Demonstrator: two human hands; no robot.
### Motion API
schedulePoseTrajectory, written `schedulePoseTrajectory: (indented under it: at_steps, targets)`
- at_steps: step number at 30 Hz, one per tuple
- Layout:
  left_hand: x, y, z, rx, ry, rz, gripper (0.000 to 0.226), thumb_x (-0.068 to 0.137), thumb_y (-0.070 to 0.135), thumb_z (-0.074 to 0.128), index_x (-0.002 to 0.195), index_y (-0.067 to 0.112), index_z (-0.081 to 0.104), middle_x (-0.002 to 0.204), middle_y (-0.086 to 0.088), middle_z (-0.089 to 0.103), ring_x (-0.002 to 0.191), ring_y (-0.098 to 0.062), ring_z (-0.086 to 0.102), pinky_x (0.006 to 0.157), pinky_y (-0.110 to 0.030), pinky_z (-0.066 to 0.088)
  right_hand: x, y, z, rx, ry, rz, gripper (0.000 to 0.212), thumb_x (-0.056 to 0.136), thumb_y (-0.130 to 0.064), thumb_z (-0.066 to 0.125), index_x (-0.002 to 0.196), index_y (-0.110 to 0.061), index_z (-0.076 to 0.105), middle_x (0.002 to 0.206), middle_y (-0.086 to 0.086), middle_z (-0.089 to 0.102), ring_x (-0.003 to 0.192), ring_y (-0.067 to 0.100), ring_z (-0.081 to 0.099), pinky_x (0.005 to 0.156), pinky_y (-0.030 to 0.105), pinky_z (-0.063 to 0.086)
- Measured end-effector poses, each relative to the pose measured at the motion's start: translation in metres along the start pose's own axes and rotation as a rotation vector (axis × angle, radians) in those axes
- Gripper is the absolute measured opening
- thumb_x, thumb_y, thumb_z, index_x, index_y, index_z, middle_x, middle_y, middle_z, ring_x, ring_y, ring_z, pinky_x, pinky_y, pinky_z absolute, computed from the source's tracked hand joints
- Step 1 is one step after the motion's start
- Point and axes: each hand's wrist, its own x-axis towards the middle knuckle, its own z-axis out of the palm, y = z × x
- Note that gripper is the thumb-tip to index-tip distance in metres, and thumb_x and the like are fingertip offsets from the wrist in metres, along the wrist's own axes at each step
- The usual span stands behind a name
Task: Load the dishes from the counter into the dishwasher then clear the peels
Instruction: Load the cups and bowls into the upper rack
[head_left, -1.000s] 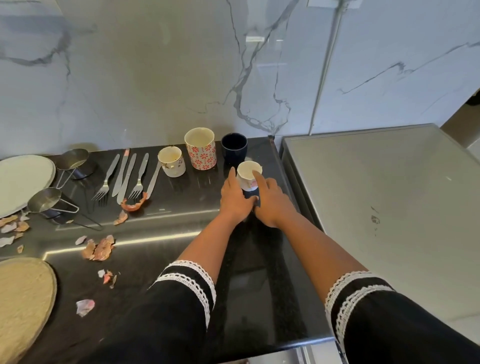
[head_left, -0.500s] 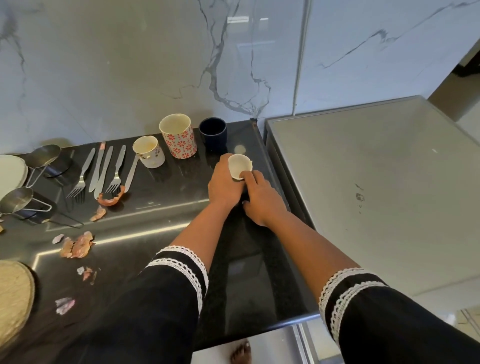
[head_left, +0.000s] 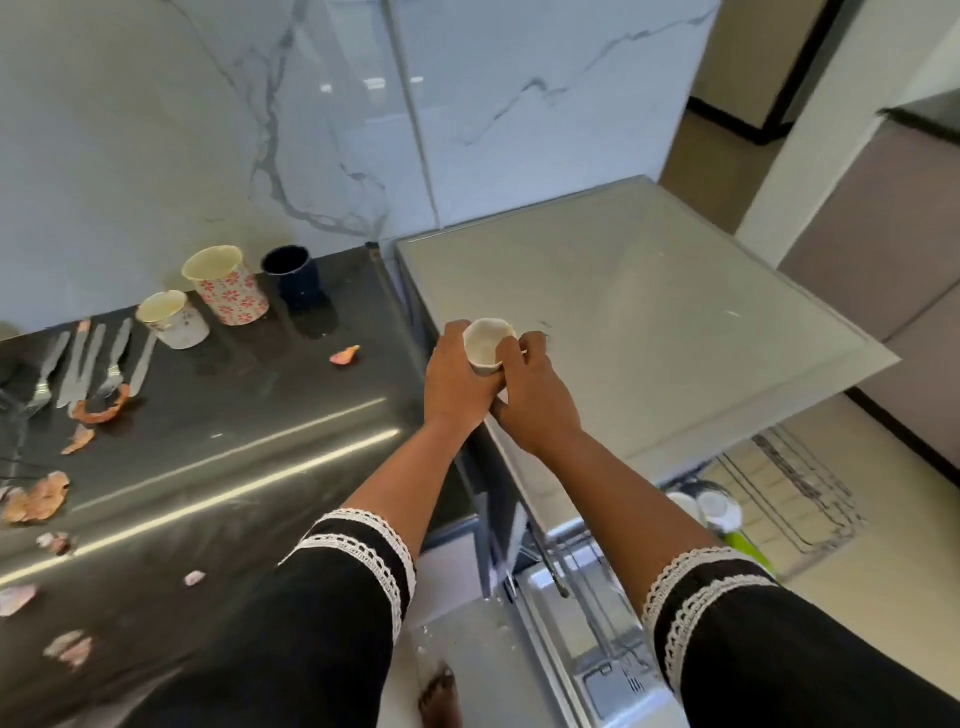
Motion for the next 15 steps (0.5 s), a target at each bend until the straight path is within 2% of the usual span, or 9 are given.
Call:
schedulePoseTrajectory:
  at_steps: [2, 7, 10, 12, 15]
  targets:
    - [-0.026, 0.033, 0.030, -0.079, -0.074, 0.014, 0.064, 0.074, 0.032, 0.081, 0.120, 0.026, 0.036, 0.104, 0.005, 0.057, 0.087, -0.010, 0.058, 0.063, -0.013, 0.043, -0.026, 0.030, -0.027, -0.006, 0.039, 0.051, 0.056, 0.086, -0.027, 0.069, 0.128, -0.011, 0.036, 0.129, 0.009, 0.034, 0.088, 0.024, 0.058, 0.070, 0.035, 0.057]
    - [-0.092, 0.100, 0.108, -0.183, -0.165, 0.049, 0.062, 0.077, 0.032, 0.078, 0.107, 0.022, 0.025, 0.095, -0.004, 0.060, 0.077, -0.020, 0.062, 0.054, -0.018, 0.041, -0.094, 0.104, -0.090, -0.089, 0.119, 0.174, 0.050, 0.081, -0.012, 0.070, 0.121, -0.009, 0.041, 0.127, 0.011, 0.033, 0.085, 0.032, 0.057, 0.067, 0.045, 0.056]
    - [-0.136, 0.125, 0.151, -0.222, -0.199, 0.025, 0.060, 0.079, 0.037, 0.075, 0.106, 0.020, 0.025, 0.090, -0.003, 0.060, 0.076, -0.024, 0.064, 0.058, -0.031, 0.052, -0.136, 0.141, -0.119, -0.117, 0.110, 0.216, 0.054, 0.075, -0.012, 0.075, 0.119, -0.009, 0.043, 0.125, 0.012, 0.032, 0.092, 0.032, 0.052, 0.066, 0.039, 0.053]
    - [-0.164, 0.137, 0.178, -0.271, -0.249, -0.033, 0.060, 0.077, 0.044, 0.072, 0.106, 0.020, 0.025, 0.090, -0.005, 0.062, 0.077, -0.028, 0.065, 0.063, -0.040, 0.055, -0.165, 0.167, -0.133, -0.126, 0.106, 0.230, 0.056, 0.070, -0.013, 0.078, 0.115, -0.010, 0.045, 0.125, 0.011, 0.033, 0.098, 0.031, 0.050, 0.062, 0.033, 0.045]
    - [-0.198, 0.148, 0.211, -0.339, -0.318, -0.137, 0.056, 0.079, 0.042, 0.069, 0.105, 0.017, 0.027, 0.095, -0.010, 0.061, 0.083, -0.030, 0.064, 0.067, -0.039, 0.052, -0.203, 0.199, -0.143, -0.057, 0.120, 0.239, 0.051, 0.072, -0.012, 0.076, 0.115, -0.013, 0.049, 0.124, 0.009, 0.036, 0.108, 0.033, 0.049, 0.067, 0.034, 0.046]
